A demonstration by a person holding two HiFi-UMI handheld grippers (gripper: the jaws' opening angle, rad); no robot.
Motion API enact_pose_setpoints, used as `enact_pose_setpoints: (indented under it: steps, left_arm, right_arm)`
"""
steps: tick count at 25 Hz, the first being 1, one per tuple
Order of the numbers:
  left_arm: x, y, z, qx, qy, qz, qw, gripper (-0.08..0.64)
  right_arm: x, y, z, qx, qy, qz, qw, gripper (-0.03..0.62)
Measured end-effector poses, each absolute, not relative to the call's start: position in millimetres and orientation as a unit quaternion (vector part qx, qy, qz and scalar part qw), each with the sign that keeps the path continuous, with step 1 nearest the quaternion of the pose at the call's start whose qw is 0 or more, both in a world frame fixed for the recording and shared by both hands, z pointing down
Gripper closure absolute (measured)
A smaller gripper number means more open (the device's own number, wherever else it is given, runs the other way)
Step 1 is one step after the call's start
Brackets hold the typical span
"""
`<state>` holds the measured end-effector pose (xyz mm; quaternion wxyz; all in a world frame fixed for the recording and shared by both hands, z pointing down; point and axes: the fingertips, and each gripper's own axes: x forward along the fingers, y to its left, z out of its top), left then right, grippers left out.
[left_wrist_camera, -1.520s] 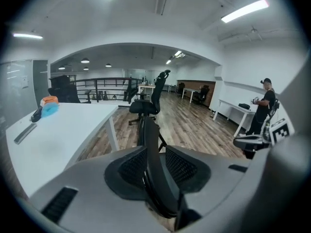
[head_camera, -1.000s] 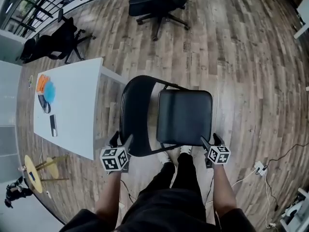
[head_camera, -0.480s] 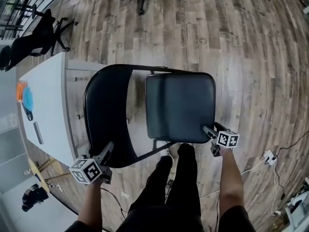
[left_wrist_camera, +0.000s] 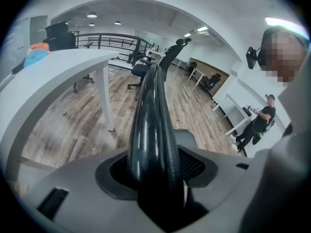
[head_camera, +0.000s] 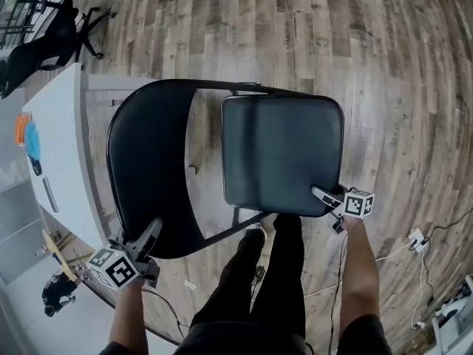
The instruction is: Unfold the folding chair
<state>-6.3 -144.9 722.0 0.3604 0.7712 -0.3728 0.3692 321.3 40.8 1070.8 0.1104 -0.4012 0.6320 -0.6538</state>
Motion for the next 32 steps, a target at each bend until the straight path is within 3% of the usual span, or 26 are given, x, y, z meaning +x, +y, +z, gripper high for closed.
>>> enact_pose_setpoints:
  steps: [6, 7, 19, 32]
  left_arm:
    - [-7.9, -145.7, 704.6, 0.775, -0.376, 0.355, 0.364, 0.345]
    - [-10.9, -147.0, 698.7, 0.775, -0.378, 0.351, 0.365, 0.396]
    - [-16.8, -146.2, 622.2, 0.804, -0.362, 0.28, 0.381, 0.473]
    - [-77.4, -159.2, 545.9, 0.802, -0.378, 0.278, 0.37, 0.476]
  right_arm:
    - [316.9, 42.5, 1049.7, -0.377, 0.643, -0.657, 0.111, 0.196]
    - [312.7, 39.5, 1039.2, -0.374, 0.644, -0.658, 0.114, 0.196]
    - [256.9, 2.1, 905.6, -0.34, 0.662, -0.652, 0.149, 0.195]
    - [119.5, -45.4, 747.5, -0.284, 0.688, -0.644, 0.176, 0.195]
